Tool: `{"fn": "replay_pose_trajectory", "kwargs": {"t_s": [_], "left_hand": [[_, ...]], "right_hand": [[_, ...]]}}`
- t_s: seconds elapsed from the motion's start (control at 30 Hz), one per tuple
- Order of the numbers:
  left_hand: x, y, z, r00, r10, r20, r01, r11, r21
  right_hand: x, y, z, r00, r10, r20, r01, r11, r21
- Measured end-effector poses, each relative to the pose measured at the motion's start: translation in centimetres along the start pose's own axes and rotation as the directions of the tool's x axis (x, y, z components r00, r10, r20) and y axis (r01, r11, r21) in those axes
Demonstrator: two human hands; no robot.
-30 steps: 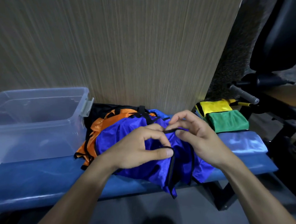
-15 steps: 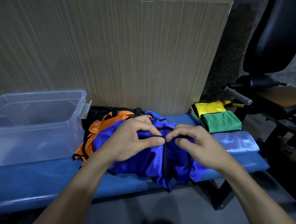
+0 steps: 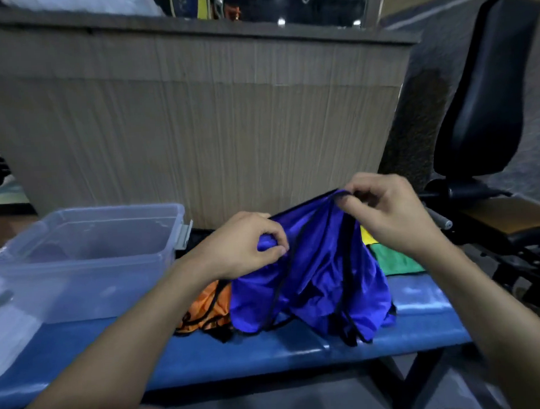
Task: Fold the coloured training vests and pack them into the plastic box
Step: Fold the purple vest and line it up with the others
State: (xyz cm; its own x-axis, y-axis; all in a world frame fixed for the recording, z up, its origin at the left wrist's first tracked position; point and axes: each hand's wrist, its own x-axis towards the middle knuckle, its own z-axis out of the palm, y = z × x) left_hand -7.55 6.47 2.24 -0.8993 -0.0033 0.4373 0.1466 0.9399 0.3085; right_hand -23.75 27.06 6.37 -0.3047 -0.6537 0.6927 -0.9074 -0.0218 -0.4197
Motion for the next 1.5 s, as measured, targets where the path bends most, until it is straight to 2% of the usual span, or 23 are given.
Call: {"fn": "replay_pose_trajectory", "kwargs": {"t_s": [0.07,0.23,0.37,0.57,0.67,0.73,0.8,0.9,1.0,1.07,1.13,1.23,1.37,1.5], "left_hand": [[-0.3,-0.2,-1.6,1.000,-0.006,-0.011,0.006,0.999,0.036],[-1.2,0.1,-6.5,0.988,-0.132,-0.076,0.119,0.981,-0.156],[-1.1,2.2,-7.3,0.993,-0.111,-0.046,0.104,0.986,-0.130],[-0.9,4.6,-7.5,0.981,-0.122,-0.151,0.110,0.990,-0.088],[-0.8,4.9,-7.3,0.951,-0.178,-0.252,0.159,0.983,-0.095],[-0.8,4.5,-7.3,0.930,-0.190,-0.314,0.187,0.982,-0.041],[-1.0,3.6,-7.5,0.925,-0.175,-0.338,0.195,0.980,0.027],[-1.8,1.9,-8.8,0.908,-0.187,-0.376,0.213,0.977,0.027],[-1.9,0.3,-10.7,0.840,-0.290,-0.458,0.297,0.953,-0.059],[-1.3,-0.3,-11.6,0.822,-0.310,-0.479,0.311,0.947,-0.078],[-0.6,-0.3,-12.2,0.844,-0.258,-0.469,0.299,0.954,0.014],[-0.4,-0.5,-12.3,0.886,-0.179,-0.428,0.272,0.948,0.167],[-1.7,-1.5,-11.7,0.919,-0.137,-0.369,0.233,0.945,0.229],[-2.3,-1.9,-10.5,0.917,-0.140,-0.372,0.232,0.949,0.214]], "right_hand": [[1.7,-1.0,-1.6,0.999,0.028,-0.038,-0.025,0.997,0.074],[5.4,-3.8,-3.7,1.000,-0.014,-0.012,0.015,0.994,0.109],[7.4,-6.1,-2.4,0.999,-0.040,0.022,0.038,0.996,0.079],[9.3,-9.4,-1.0,0.997,-0.079,0.012,0.079,0.995,-0.061],[9.7,-10.3,-0.3,0.996,-0.089,0.027,0.091,0.992,-0.083],[9.8,-10.6,0.2,0.995,-0.098,0.034,0.101,0.990,-0.100],[9.8,-10.3,0.1,0.995,-0.097,0.025,0.099,0.991,-0.095],[9.1,-8.6,-0.4,0.995,-0.088,0.047,0.091,0.994,-0.057],[6.5,-6.8,0.4,0.981,-0.147,0.128,0.139,0.988,0.065],[4.0,-6.0,2.4,0.961,-0.174,0.217,0.157,0.983,0.094],[2.0,-5.4,4.1,0.950,-0.189,0.248,0.179,0.982,0.063],[1.1,-4.0,4.3,0.964,-0.185,0.189,0.190,0.982,-0.009],[2.0,-1.4,2.6,0.982,-0.144,0.125,0.165,0.970,-0.178],[3.0,0.4,3.2,0.991,-0.118,0.056,0.130,0.921,-0.368]]}}
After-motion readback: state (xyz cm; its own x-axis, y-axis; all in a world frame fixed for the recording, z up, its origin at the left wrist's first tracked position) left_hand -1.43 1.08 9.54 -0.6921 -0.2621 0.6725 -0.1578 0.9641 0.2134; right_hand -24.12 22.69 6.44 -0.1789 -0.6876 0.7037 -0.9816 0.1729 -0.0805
